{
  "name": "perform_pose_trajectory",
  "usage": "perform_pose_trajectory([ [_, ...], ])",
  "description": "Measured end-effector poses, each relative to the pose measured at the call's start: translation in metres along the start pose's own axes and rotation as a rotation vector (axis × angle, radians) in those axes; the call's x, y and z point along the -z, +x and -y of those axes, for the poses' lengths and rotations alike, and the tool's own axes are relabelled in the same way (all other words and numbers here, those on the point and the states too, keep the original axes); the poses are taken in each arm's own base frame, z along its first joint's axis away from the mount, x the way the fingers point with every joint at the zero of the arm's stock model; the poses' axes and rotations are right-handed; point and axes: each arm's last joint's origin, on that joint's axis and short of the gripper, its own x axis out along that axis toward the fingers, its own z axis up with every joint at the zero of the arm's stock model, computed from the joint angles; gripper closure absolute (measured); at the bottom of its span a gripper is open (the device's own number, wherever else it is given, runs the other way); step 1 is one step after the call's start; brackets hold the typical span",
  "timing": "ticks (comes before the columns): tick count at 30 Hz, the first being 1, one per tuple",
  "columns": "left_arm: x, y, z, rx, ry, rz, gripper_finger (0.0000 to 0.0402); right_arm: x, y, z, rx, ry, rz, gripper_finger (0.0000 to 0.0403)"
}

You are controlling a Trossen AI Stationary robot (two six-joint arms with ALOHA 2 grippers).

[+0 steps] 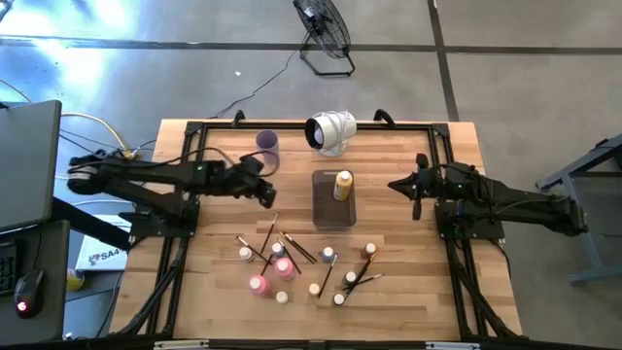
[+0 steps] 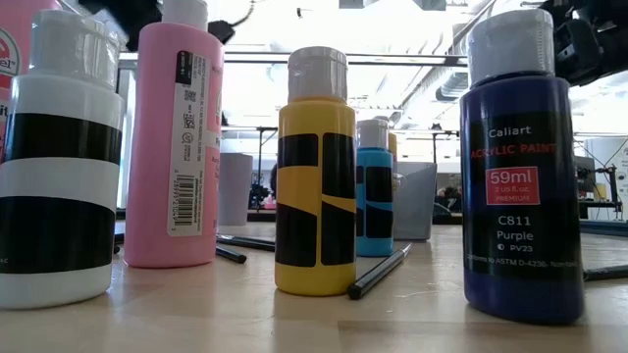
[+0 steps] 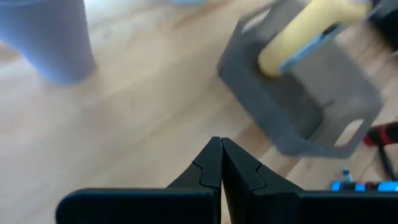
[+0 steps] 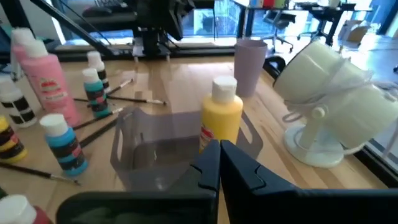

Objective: Pick & Place Paint Supplies
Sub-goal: Put the silver paint brush into the violet cup

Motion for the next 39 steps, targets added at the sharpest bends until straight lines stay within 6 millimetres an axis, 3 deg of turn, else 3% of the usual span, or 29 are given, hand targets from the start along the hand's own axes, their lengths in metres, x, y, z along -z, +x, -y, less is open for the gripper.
perform_pose_trajectory([
  [5,-0.005,0.020,0.018,-0.092,-0.039,-0.151,0.0402,0.001,0.000,0.000,0.008,-0.012,-0.007,0.0401],
  [10,0.001,0.038,0.019,-0.208,-0.104,-0.237,0.0402,0.002,0.000,0.000,0.007,-0.027,-0.017,0.0401],
  [14,0.006,0.048,0.021,-0.202,-0.126,-0.297,0.0402,0.003,0.000,0.000,0.005,-0.027,-0.027,0.0401],
  [22,0.011,0.065,0.028,-0.112,0.006,-0.367,0.0396,0.003,0.000,0.000,0.004,-0.027,-0.027,0.0401],
  [26,0.015,0.076,0.028,-0.132,0.022,-0.385,0.0361,0.003,0.000,0.000,0.004,-0.026,-0.028,0.0401],
  [33,0.023,0.092,0.025,-0.196,-0.014,-0.409,0.0260,0.003,0.000,0.000,0.004,-0.021,-0.029,0.0401],
  [39,0.026,0.096,0.025,-0.217,-0.055,-0.411,0.0226,0.003,0.000,0.000,0.003,-0.019,-0.029,0.0401],
])
